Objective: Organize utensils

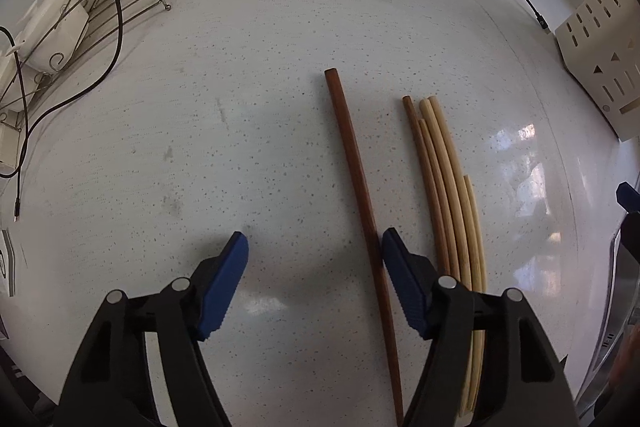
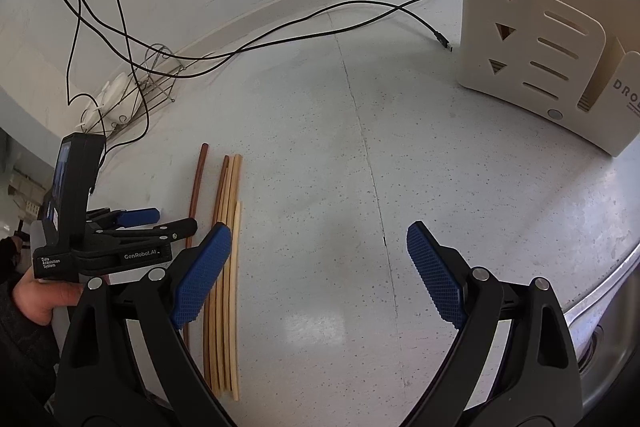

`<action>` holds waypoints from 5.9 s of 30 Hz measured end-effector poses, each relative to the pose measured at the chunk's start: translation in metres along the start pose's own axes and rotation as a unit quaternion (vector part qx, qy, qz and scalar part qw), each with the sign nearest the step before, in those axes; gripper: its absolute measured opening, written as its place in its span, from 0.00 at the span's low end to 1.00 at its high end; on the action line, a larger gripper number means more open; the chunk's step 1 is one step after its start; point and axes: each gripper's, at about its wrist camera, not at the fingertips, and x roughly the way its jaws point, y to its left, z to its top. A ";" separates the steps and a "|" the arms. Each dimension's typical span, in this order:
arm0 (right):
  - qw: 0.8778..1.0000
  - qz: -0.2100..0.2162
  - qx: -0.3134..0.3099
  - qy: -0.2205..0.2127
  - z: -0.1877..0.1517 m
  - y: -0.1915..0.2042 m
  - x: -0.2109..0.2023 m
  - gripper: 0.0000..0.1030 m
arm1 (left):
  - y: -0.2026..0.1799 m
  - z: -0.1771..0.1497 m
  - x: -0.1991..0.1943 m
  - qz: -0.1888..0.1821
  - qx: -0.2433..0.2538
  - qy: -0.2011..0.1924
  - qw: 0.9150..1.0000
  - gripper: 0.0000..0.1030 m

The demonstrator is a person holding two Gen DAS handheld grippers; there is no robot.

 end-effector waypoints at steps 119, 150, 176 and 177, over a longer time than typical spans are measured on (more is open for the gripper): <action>0.964 -0.060 -0.119 0.231 -0.028 0.075 0.089 0.05 | 0.038 0.022 0.010 0.007 -0.081 0.155 0.985 0.09; 0.960 -0.051 -0.116 0.249 -0.021 0.089 0.102 0.04 | 0.019 0.035 0.008 0.032 -0.074 0.172 0.982 0.07; 0.969 -0.047 -0.083 0.226 -0.016 0.067 0.084 0.04 | 0.043 0.011 -0.019 -0.021 -0.073 0.114 0.991 0.06; 0.970 -0.047 -0.082 0.225 -0.015 0.067 0.085 0.04 | 0.046 0.007 -0.022 -0.029 -0.073 0.111 0.991 0.06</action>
